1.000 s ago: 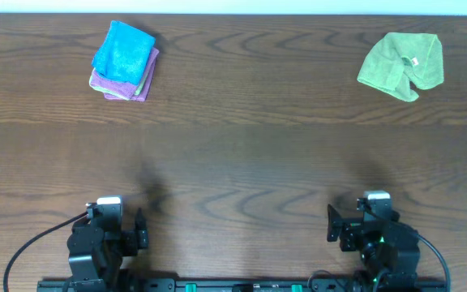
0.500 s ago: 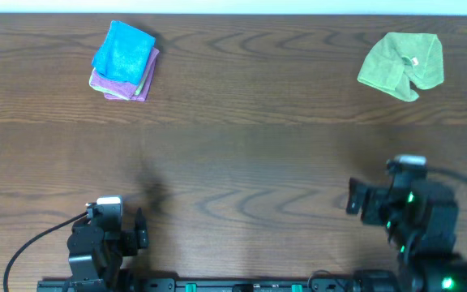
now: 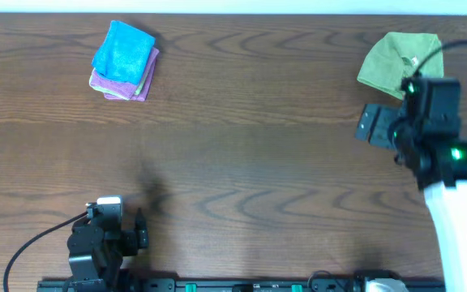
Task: Fold the cloth
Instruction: 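Reach the right gripper forward to the crumpled green cloth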
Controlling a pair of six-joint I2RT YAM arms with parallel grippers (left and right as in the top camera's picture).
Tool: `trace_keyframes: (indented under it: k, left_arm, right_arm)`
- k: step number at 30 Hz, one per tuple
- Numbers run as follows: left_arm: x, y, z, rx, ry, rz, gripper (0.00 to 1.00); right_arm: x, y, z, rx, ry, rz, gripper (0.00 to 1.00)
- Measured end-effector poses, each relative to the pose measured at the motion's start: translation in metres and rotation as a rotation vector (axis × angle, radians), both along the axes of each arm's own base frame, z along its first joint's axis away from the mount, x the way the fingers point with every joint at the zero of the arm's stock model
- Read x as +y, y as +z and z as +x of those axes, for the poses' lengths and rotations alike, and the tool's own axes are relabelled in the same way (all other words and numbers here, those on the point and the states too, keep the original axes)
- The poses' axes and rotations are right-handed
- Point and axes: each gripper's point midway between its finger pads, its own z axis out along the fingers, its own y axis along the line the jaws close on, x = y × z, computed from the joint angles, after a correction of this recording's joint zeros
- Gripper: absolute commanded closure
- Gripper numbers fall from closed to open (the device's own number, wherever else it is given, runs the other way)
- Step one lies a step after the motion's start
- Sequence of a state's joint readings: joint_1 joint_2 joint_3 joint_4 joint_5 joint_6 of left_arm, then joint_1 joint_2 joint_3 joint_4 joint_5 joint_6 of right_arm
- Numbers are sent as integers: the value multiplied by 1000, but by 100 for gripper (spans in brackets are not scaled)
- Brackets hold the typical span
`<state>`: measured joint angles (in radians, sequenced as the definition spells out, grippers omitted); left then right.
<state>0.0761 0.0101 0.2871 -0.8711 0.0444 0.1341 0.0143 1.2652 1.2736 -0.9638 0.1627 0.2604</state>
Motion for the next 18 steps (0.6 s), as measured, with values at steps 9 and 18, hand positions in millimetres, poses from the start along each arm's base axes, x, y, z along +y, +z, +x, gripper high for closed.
trace_keyframes:
  k: [9, 18]
  left_arm:
    - [0, 0, 0, 0, 0, 0, 5]
    - [0, 0, 0, 0, 0, 0, 5]
  right_arm:
    - [-1, -33, 53, 6, -9, -6, 1]
    - [-2, -92, 80, 111, -13, -13, 1]
